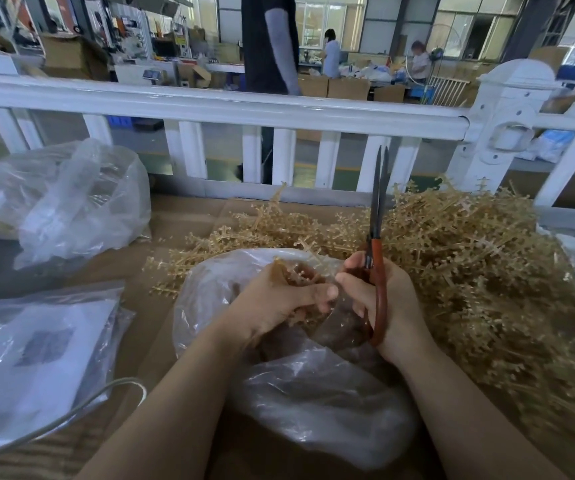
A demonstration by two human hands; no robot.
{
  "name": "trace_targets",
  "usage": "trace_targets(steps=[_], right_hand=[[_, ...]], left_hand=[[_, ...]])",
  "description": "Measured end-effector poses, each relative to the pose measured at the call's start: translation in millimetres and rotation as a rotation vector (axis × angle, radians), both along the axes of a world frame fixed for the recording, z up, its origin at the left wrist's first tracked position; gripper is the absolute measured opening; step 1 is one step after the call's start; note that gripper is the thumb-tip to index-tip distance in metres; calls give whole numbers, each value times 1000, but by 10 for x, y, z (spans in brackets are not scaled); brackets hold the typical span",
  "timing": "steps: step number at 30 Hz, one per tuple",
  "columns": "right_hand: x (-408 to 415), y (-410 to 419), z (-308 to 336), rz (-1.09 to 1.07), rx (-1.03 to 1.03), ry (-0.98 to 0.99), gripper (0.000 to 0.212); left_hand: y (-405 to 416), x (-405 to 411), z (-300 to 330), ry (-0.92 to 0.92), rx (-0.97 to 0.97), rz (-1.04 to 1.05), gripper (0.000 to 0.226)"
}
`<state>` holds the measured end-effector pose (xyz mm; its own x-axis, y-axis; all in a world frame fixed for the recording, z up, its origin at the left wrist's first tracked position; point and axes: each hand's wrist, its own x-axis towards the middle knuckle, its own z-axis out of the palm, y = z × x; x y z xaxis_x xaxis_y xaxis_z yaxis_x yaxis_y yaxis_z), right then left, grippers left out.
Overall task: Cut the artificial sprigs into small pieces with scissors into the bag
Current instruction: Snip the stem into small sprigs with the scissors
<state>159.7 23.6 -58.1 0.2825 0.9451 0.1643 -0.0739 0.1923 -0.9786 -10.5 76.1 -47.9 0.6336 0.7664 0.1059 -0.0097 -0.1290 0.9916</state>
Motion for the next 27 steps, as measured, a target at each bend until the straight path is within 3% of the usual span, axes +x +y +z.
trace_targets(steps=[4, 7, 10, 13, 18, 21, 24, 27], right_hand=[[-13, 0, 0, 32, 29, 53, 24], [18, -6, -28, 42, 84, 106, 18], [39, -15, -47, 35, 90, 64, 30], [28, -25, -44, 12, 68, 6, 34], [-15, -39, 3, 40, 74, -45, 6], [-26, -38, -10, 51, 58, -103, 14], [-34, -35, -20, 14, 10, -136, 9], [-47, -37, -18, -37, 14, -229, 5]], left_hand=[[-4, -4, -18, -49, -4, 71, 16], [-20, -7, 4, -205, -140, 80, 14], [-10, -1, 23, -288, -134, 128, 13], [-2, -13, 24, -304, -101, 151, 13], [23, -26, 9, -245, 28, 186, 24], [24, -39, -21, -184, 123, 136, 26], [7, -41, -20, -190, 86, 74, 3], [27, -27, -45, -207, 57, 61, 14]])
